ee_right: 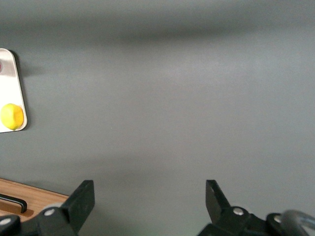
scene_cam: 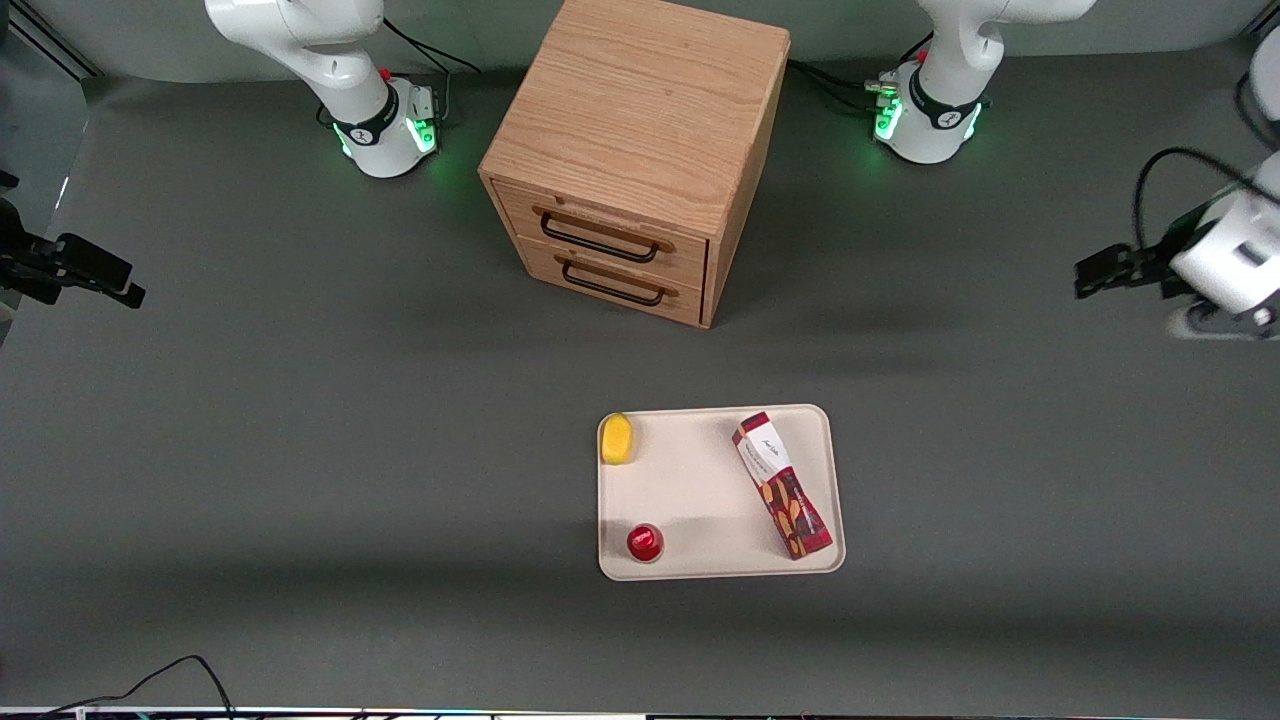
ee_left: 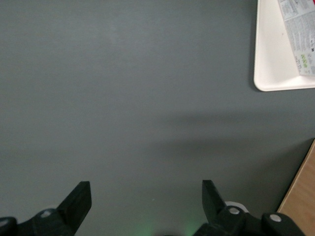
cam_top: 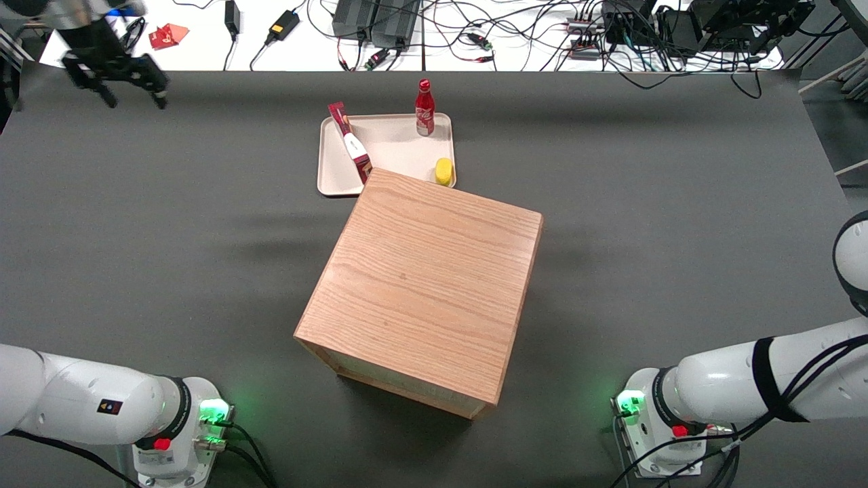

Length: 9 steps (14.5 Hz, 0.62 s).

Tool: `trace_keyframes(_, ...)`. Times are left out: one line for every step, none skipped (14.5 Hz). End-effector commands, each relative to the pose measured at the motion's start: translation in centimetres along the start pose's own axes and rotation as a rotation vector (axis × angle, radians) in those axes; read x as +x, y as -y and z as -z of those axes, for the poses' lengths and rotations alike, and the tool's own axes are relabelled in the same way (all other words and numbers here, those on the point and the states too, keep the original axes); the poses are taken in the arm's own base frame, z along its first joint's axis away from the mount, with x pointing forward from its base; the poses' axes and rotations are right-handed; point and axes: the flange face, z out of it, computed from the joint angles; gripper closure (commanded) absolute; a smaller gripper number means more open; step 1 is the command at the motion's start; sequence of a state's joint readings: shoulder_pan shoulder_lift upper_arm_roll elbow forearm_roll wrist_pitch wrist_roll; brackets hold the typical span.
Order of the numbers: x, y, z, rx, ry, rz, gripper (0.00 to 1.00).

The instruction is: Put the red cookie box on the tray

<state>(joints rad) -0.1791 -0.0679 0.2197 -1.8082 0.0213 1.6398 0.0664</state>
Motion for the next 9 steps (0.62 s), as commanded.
trace_keyframes(-1.6, 0.3, 1.2, 0.007, -0.029, -0.03, 0.0)
trace_keyframes(-1.5, 0.4, 1.7, 0.01, -0.038, -0.026, 0.0)
trace_keyframes(-1.5, 0.4, 2.2, 0.011, -0.041, -0.024, 0.0)
trace_keyframes(-1.4, 0.3, 2.6, 0.012, -0.046, -0.023, 0.0)
trace_keyframes(-1.5, 0.2, 3.0, 0.012, -0.054, -0.02, 0.0)
trace_keyframes(-1.6, 0.2, 3.2, 0.012, -0.042, -0.02, 0.0)
trace_keyframes(-1.7, 0.1, 3.4, 0.011, -0.028, -0.019, 0.0)
trace_keyframes(-1.7, 0.1, 3.4, 0.012, -0.026, -0.02, 0.0)
trace_keyframes(-1.7, 0.2, 3.5, 0.013, -0.026, -0.022, 0.0)
